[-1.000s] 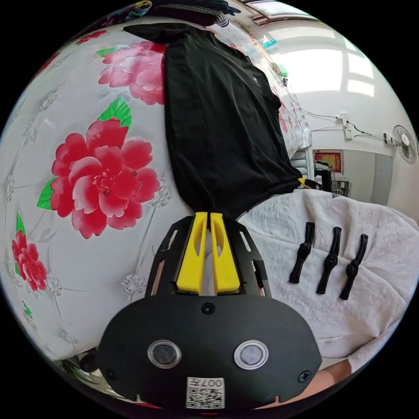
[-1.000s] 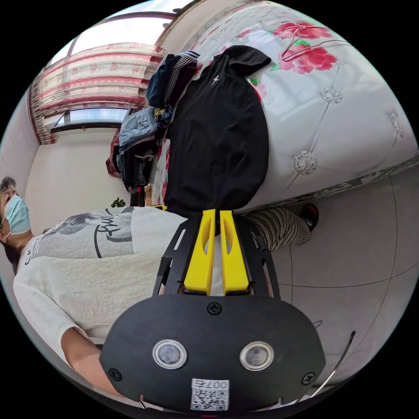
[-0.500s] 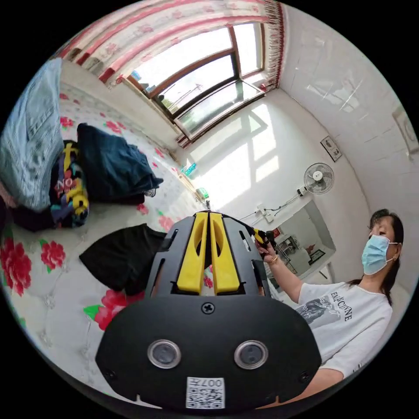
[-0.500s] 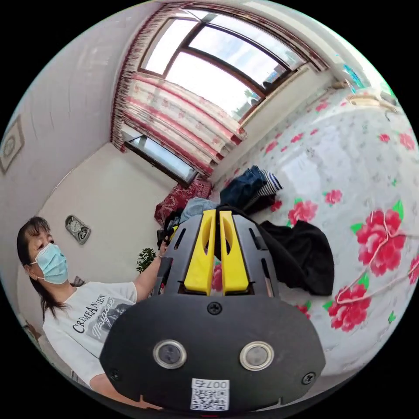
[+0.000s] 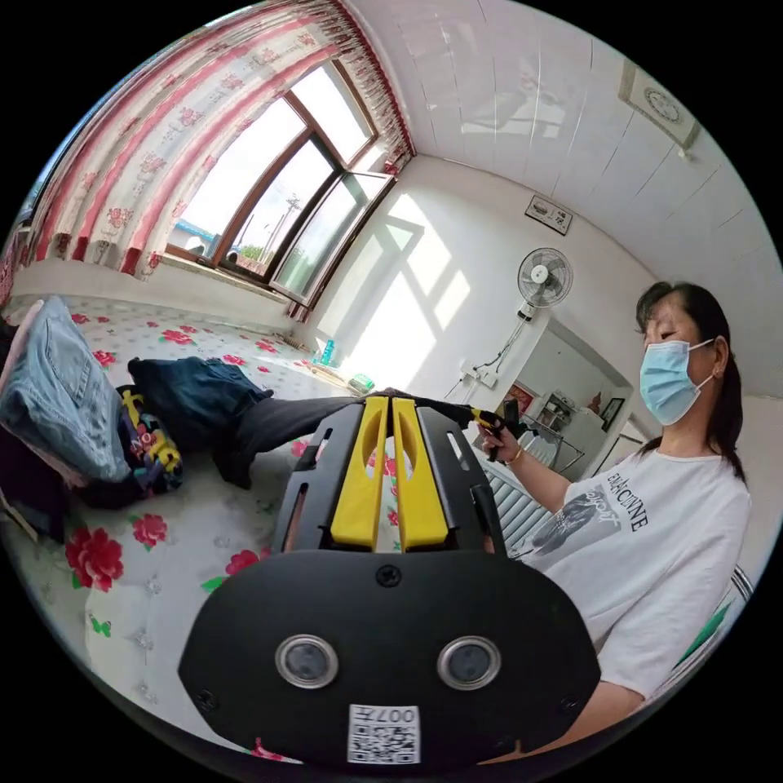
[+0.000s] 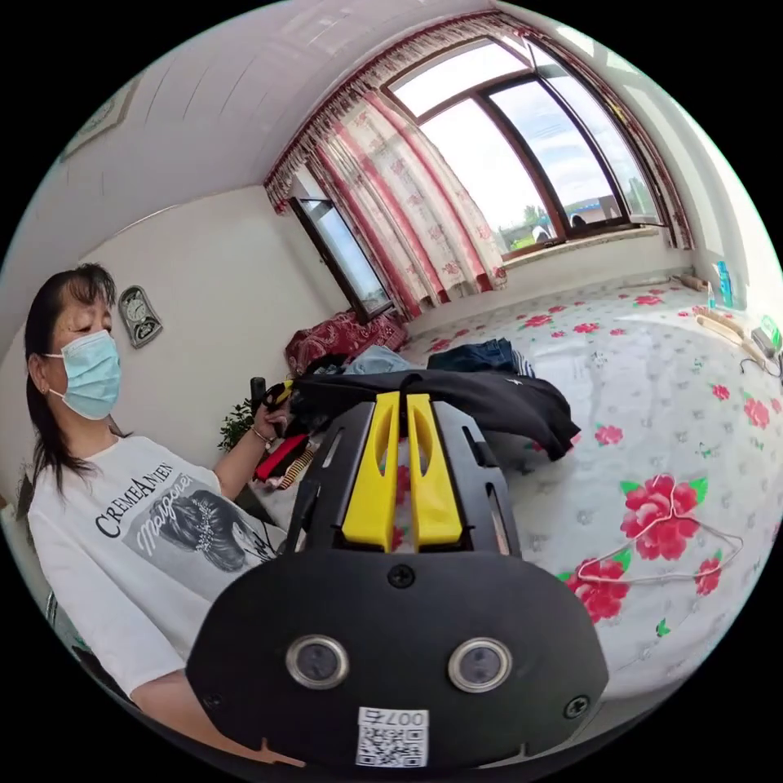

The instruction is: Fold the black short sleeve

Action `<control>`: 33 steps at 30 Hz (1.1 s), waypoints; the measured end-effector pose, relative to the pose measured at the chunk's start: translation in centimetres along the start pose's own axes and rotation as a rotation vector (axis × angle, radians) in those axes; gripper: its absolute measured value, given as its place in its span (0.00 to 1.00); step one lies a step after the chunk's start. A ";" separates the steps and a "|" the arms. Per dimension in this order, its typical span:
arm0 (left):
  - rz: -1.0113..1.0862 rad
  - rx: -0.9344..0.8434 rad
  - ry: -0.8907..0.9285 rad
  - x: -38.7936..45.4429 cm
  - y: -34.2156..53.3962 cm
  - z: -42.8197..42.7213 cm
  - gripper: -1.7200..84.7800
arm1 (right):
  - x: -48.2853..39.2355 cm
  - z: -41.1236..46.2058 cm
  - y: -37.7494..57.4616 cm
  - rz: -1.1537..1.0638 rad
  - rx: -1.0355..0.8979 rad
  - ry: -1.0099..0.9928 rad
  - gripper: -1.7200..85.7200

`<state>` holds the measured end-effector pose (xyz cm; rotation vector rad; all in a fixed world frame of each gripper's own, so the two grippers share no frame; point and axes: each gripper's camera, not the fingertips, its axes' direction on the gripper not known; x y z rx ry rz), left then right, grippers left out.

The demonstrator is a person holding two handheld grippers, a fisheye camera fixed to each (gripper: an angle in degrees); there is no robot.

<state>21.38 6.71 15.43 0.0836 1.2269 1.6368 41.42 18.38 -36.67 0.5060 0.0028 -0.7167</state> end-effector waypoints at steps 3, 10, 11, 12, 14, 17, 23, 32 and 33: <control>-0.147 -0.119 -0.051 -2.3 7.1 1.3 0.01 | 2.6 2.3 6.1 0.158 -0.073 0.010 0.02; -0.699 -0.128 -0.038 -6.0 24.6 1.2 0.01 | 7.4 6.9 21.3 0.630 -0.173 -0.064 0.02; -0.714 -0.137 -0.043 -5.8 25.2 1.1 0.01 | 7.4 7.0 22.2 0.657 -0.181 -0.067 0.02; -0.729 -0.161 -0.048 -5.2 25.9 0.8 0.01 | 7.4 7.2 23.7 0.699 -0.193 -0.074 0.02; -0.724 -0.194 -0.043 -4.2 26.0 0.5 0.01 | 6.9 7.0 25.2 0.743 -0.197 -0.088 0.02; -0.692 -0.218 -0.019 -3.4 25.0 0.5 0.01 | 6.2 6.5 26.0 0.762 -0.213 -0.103 0.02; -0.689 -0.208 -0.036 -7.3 21.0 3.6 0.01 | 8.1 7.7 22.0 0.735 -0.216 -0.119 0.02; -0.696 -0.031 -0.250 -14.4 11.4 9.2 0.08 | 13.0 12.8 10.6 0.617 -0.228 0.253 0.06; -0.668 -0.041 -0.290 -14.0 10.8 9.3 0.08 | 12.8 13.1 10.5 0.594 -0.238 0.277 0.06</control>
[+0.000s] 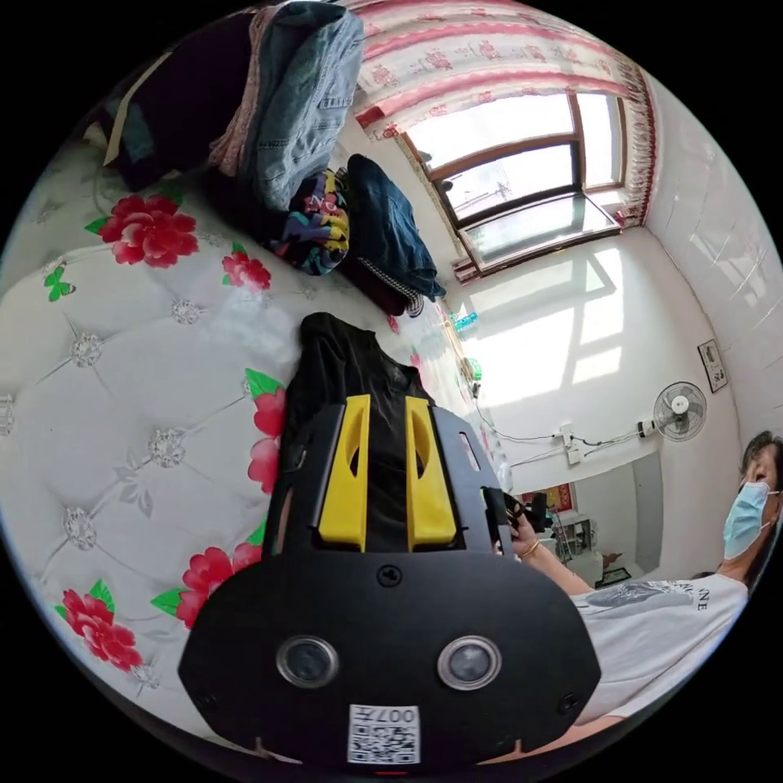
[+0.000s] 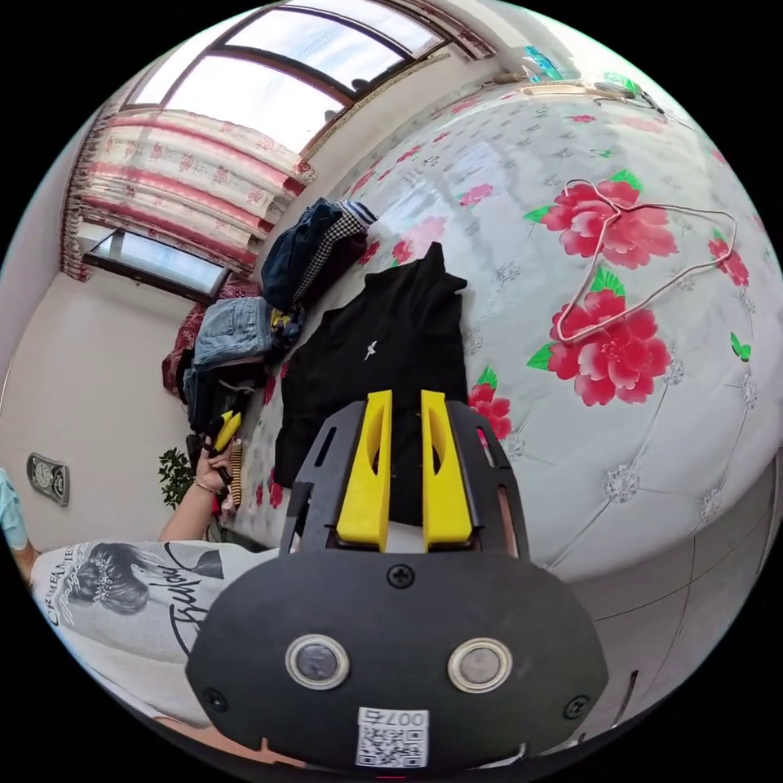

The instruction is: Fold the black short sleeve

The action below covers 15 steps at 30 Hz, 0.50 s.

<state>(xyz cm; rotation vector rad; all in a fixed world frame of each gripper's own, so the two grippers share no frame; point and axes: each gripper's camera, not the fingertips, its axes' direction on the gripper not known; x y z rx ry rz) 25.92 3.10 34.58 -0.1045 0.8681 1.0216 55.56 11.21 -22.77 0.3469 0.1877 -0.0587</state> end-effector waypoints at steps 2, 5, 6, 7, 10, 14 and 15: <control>0.019 -0.034 -0.057 0.3 0.3 0.3 0.09 | -0.1 0.5 0.6 -0.028 -0.021 0.021 0.07; 0.001 -0.140 -0.138 -0.5 2.7 1.3 0.10 | 0.3 1.8 2.5 -0.038 -0.078 0.069 0.07; -0.003 -0.179 -0.168 -0.8 4.1 1.8 0.10 | 0.6 2.4 3.4 -0.031 -0.102 0.083 0.07; -0.003 -0.215 -0.198 -0.9 5.5 2.3 0.10 | 0.8 2.9 4.1 -0.021 -0.121 0.093 0.07; 0.032 -0.289 -0.284 -0.5 8.0 3.8 0.11 | 0.8 3.9 5.3 -0.029 -0.163 0.103 0.06; 0.149 -0.363 -0.395 1.0 8.6 6.0 0.10 | 0.0 5.2 5.7 -0.088 -0.236 0.165 0.05; 0.181 -0.388 -0.401 1.3 8.5 6.9 0.10 | -0.1 5.4 5.6 -0.100 -0.248 0.170 0.04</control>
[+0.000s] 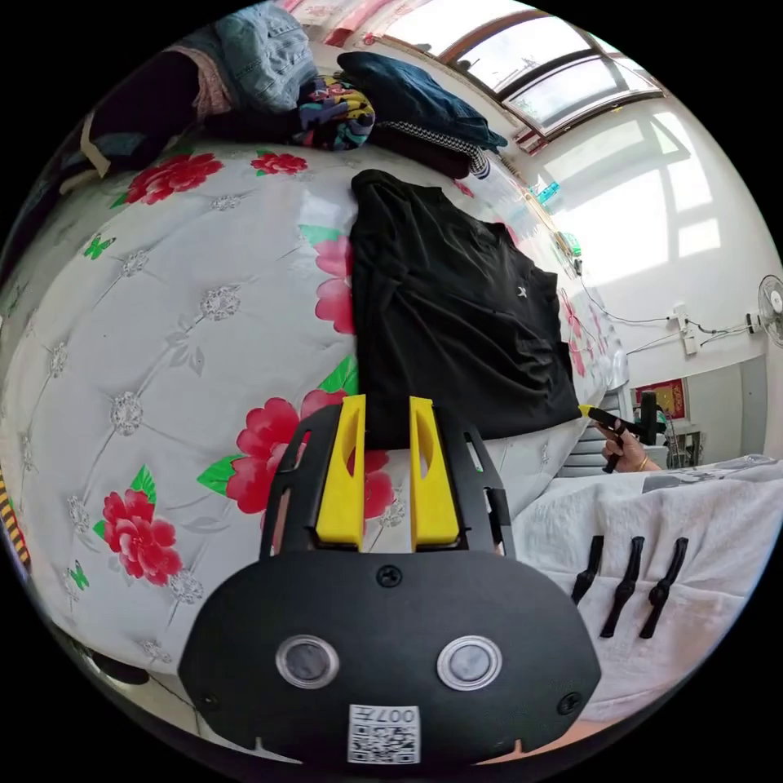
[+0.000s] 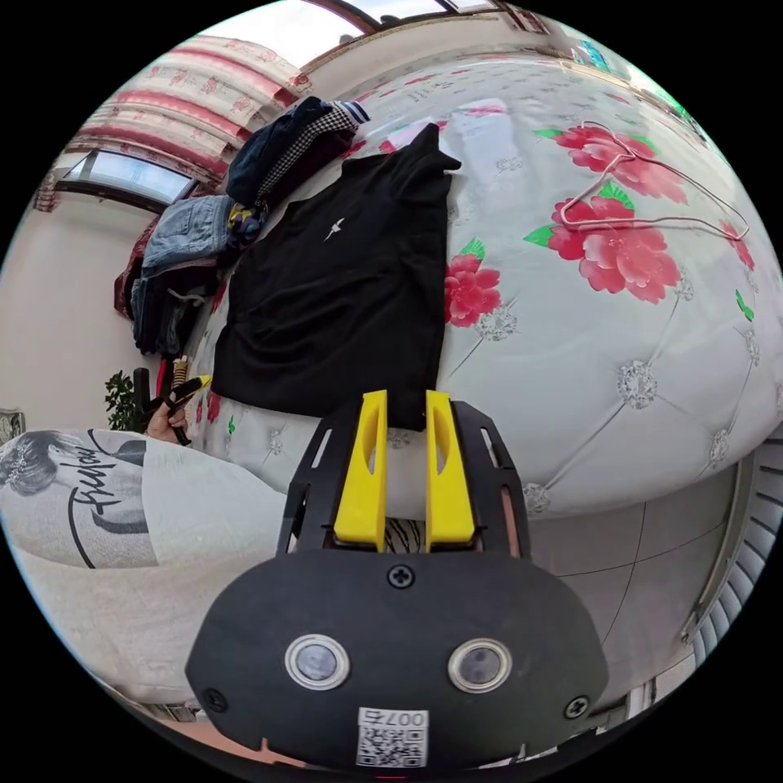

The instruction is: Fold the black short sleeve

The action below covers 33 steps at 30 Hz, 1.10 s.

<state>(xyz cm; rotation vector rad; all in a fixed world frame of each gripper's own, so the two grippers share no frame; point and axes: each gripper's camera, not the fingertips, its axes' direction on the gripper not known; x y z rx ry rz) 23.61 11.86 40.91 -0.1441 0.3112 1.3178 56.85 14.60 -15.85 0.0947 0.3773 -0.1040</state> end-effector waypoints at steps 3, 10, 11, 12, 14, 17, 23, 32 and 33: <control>0.040 -0.089 -0.070 0.8 -1.1 1.6 0.03 | -0.2 0.3 -0.6 -0.015 -0.044 -0.031 0.03; 0.094 -0.017 0.018 1.8 -2.7 -3.6 0.01 | -1.4 -7.2 -1.0 -0.077 0.185 -0.134 0.02; 0.086 0.000 0.037 1.5 -2.6 -4.2 0.01 | -1.4 -7.7 -0.9 -0.080 0.200 -0.143 0.02; 0.070 0.014 0.070 0.9 -2.2 -4.9 0.01 | -1.4 -8.1 -0.8 -0.085 0.193 -0.142 0.02; 0.035 -0.032 0.069 -0.5 -1.6 -4.4 0.01 | -1.0 -6.9 -0.7 -0.076 0.098 -0.108 0.02; -0.105 -0.135 0.150 -3.8 -0.9 -1.9 0.01 | 0.3 -3.6 -1.1 -0.035 -0.104 -0.085 0.02; -0.026 0.115 0.339 -3.6 -9.7 -9.1 0.01 | -1.7 -12.7 -7.9 -0.106 0.218 -0.265 0.02; 0.242 0.328 0.371 2.2 -14.2 -21.5 0.01 | -8.4 -23.5 -8.2 -0.356 0.489 -0.285 0.02; 0.269 0.327 0.369 2.6 -12.9 -21.8 0.01 | -8.6 -23.5 -7.1 -0.380 0.469 -0.246 0.02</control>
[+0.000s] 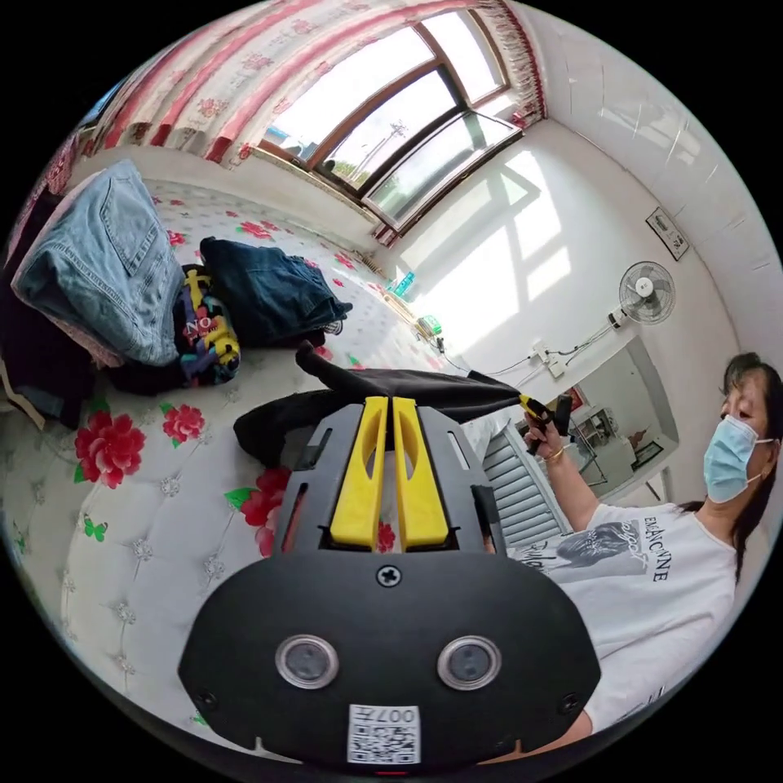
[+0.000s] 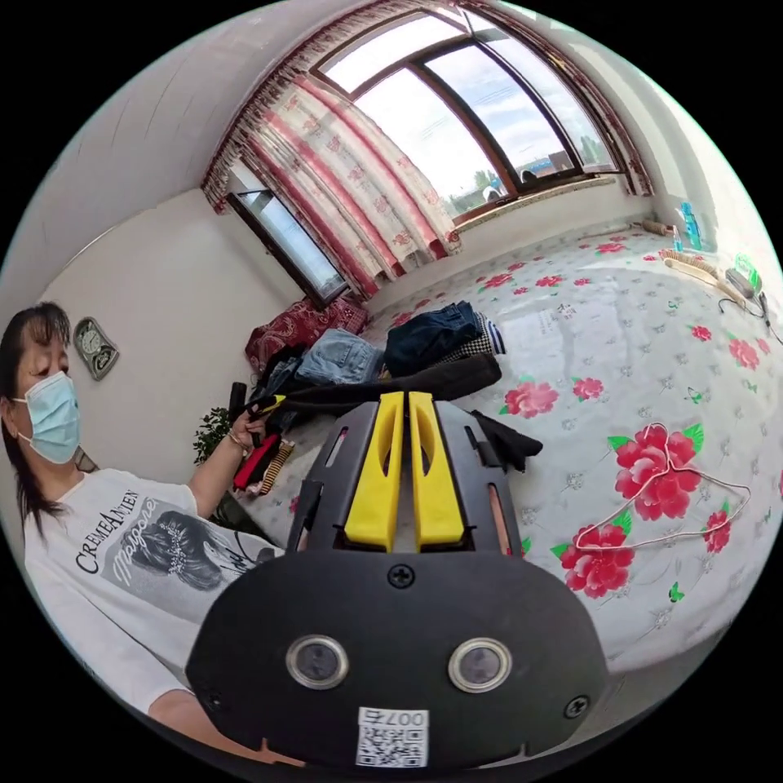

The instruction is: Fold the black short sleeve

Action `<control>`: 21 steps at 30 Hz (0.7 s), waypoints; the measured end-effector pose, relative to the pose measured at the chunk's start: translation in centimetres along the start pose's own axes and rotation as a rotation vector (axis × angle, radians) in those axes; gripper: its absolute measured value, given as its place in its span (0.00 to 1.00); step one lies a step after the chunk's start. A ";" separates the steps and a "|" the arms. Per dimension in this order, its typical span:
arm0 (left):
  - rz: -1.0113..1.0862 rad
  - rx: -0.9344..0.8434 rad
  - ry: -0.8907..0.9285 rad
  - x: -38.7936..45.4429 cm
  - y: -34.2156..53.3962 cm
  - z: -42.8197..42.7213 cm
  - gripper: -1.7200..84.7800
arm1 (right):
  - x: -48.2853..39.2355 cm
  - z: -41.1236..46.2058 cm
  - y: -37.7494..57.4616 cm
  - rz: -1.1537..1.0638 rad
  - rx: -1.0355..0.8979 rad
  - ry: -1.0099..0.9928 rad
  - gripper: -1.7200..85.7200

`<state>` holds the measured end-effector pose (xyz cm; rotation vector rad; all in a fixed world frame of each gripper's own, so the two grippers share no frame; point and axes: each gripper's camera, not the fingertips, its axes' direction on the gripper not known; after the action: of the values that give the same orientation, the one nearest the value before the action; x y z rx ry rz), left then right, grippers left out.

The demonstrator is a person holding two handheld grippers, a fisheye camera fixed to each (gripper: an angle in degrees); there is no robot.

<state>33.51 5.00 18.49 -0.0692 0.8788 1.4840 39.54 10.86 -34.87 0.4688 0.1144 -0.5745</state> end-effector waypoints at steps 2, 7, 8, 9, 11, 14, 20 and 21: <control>0.017 -0.029 -0.009 0.6 2.3 -0.1 0.01 | -0.5 0.2 1.8 -0.028 -0.067 0.040 0.02; -0.166 -0.219 -0.139 -3.1 14.1 4.5 0.01 | 2.3 5.6 11.0 0.118 -0.343 0.113 0.02; -0.194 -0.245 -0.151 -3.7 15.8 5.3 0.01 | 2.8 6.5 12.2 0.146 -0.377 0.125 0.02; -0.252 -0.287 -0.188 -5.0 19.2 6.7 0.01 | 3.7 8.4 14.8 0.188 -0.446 0.149 0.02; -0.361 -0.352 -0.235 -6.5 23.8 8.2 0.01 | 5.1 10.8 18.4 0.273 -0.548 0.163 0.02; -0.421 -0.407 -0.267 -6.1 28.2 8.5 0.01 | 6.1 12.4 22.5 0.381 -0.633 0.158 0.02; -0.416 -0.362 -0.255 -4.2 30.2 5.9 0.01 | 5.5 10.6 23.1 0.379 -0.601 0.175 0.03; -0.420 -0.354 -0.260 -4.0 30.2 5.3 0.01 | 5.4 10.2 22.5 0.362 -0.594 0.184 0.04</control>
<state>10.17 8.92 38.44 -0.2978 0.3560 1.2015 56.13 20.14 -18.19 -0.0420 0.3566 -0.1227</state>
